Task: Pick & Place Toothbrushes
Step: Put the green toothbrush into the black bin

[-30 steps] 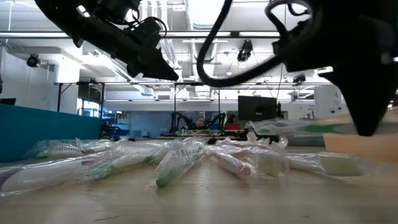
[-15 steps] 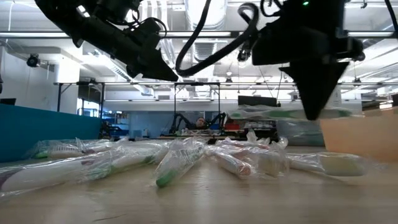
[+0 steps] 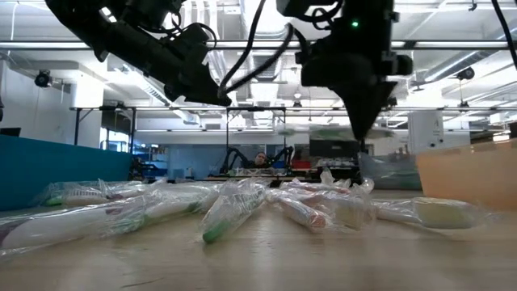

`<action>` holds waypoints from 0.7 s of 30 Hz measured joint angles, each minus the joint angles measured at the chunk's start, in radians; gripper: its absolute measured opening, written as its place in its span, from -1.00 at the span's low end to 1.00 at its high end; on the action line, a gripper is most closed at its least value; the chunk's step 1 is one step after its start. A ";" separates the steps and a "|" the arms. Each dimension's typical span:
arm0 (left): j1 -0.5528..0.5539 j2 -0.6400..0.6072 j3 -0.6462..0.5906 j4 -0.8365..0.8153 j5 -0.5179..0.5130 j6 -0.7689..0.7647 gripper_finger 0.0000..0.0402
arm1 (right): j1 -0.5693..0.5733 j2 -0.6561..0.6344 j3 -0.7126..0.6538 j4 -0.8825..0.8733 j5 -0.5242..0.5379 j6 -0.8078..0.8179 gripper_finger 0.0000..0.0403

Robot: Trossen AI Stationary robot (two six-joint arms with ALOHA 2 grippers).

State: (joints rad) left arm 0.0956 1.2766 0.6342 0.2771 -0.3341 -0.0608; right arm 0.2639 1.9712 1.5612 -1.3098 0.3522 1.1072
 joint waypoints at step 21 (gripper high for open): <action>0.001 0.000 0.000 -0.003 0.000 -0.014 -0.67 | -0.313 -0.330 -0.001 -0.098 0.259 -0.269 -0.86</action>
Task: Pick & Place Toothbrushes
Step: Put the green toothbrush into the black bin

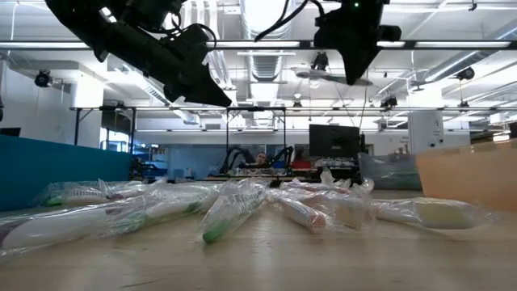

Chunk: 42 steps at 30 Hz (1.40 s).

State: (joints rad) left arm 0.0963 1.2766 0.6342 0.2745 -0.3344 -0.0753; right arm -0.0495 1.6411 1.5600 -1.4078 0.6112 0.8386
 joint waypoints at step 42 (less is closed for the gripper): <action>-0.001 0.000 0.000 -0.006 0.000 -0.009 -0.67 | -0.468 -0.032 -0.391 -0.127 0.015 -0.271 -0.90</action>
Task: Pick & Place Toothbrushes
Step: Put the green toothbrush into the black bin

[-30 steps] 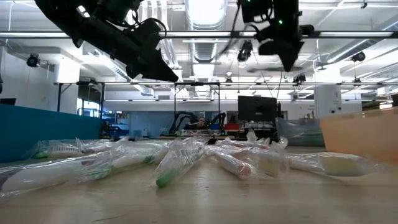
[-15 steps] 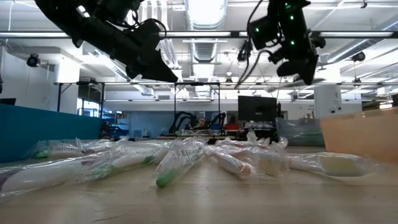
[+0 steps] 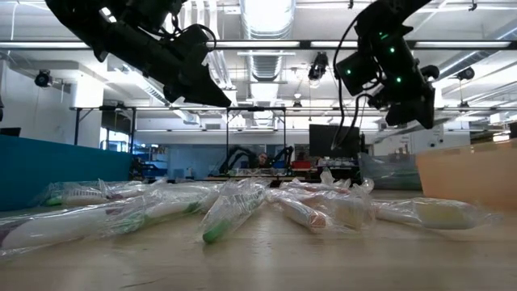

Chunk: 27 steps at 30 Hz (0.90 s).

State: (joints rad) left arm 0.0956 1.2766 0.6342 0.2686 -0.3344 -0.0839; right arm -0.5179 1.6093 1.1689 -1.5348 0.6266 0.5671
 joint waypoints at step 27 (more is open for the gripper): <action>0.000 0.000 0.000 0.000 0.000 0.001 -0.67 | -0.053 0.000 -0.245 0.420 -0.010 -0.112 -0.90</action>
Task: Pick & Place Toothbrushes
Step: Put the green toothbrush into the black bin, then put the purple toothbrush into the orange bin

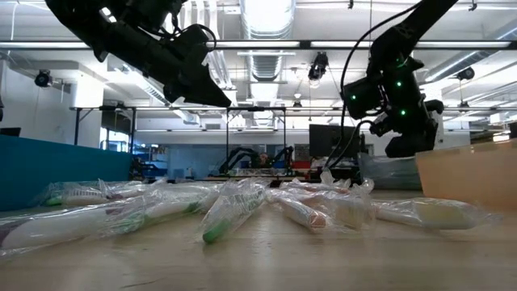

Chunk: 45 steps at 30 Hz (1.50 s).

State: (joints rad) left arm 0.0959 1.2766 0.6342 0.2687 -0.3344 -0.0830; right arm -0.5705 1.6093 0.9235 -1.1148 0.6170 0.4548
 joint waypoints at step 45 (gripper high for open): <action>0.000 0.000 0.000 0.000 -0.001 0.007 -0.67 | -0.006 -0.019 0.123 -0.128 0.004 -0.021 -0.06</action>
State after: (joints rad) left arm 0.0963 1.2766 0.6342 0.2687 -0.3355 -0.0757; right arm -0.5762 1.5902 1.0462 -1.2432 0.6209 0.4335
